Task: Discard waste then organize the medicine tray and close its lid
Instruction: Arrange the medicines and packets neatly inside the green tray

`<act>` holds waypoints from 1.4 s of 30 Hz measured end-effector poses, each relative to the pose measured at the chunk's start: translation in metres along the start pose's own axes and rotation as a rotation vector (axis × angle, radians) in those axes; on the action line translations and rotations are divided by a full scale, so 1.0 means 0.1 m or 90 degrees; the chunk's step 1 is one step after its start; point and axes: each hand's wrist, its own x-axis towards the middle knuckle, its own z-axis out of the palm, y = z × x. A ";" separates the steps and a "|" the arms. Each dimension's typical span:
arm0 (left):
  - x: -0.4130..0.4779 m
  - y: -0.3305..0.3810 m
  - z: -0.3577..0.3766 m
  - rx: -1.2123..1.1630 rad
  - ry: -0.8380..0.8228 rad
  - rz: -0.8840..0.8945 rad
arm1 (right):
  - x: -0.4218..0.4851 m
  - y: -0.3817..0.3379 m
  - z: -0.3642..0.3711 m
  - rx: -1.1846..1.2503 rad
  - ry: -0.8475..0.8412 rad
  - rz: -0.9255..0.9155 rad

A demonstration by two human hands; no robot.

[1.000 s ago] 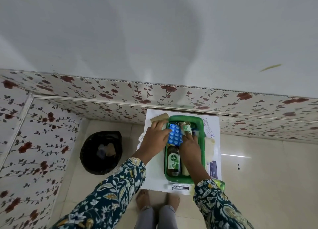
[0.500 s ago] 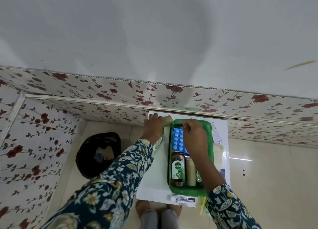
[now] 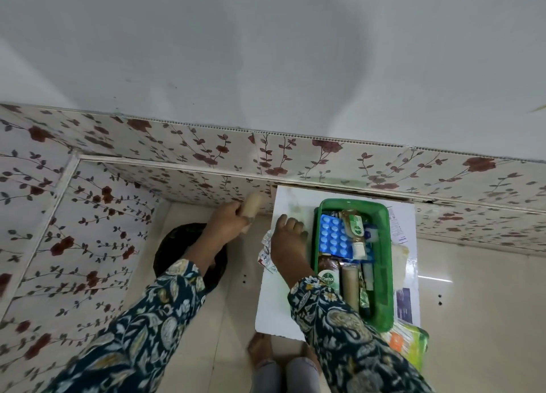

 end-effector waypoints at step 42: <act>-0.44 1.80 1.95 0.676 -0.013 0.618 | -0.63 2.40 -0.28 0.523 0.120 0.333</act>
